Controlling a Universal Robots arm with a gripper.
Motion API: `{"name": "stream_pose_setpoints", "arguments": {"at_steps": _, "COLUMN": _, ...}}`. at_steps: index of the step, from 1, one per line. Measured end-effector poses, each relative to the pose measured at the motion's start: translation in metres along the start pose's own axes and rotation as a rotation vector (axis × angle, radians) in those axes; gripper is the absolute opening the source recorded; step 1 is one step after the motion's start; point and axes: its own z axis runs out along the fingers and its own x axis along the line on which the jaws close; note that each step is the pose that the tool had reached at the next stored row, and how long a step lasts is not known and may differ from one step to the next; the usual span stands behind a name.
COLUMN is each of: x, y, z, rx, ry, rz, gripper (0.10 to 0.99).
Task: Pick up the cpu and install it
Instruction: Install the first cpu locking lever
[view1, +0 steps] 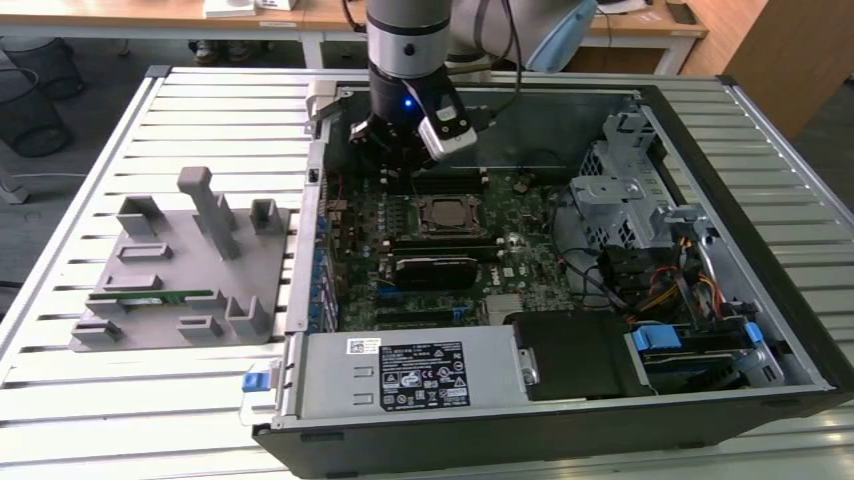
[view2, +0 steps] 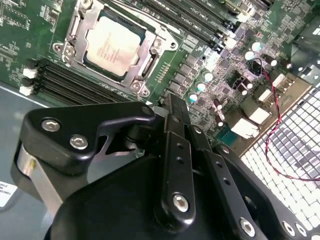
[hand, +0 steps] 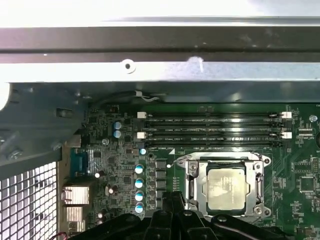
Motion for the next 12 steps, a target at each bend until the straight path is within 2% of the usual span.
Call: {"name": "stream_pose_setpoints", "arguments": {"at_steps": 12, "x": 0.0030, "y": 0.0073, "z": -0.0001, "rx": -0.001, "ry": 0.0002, "rz": -0.002, "gripper": 0.106}}
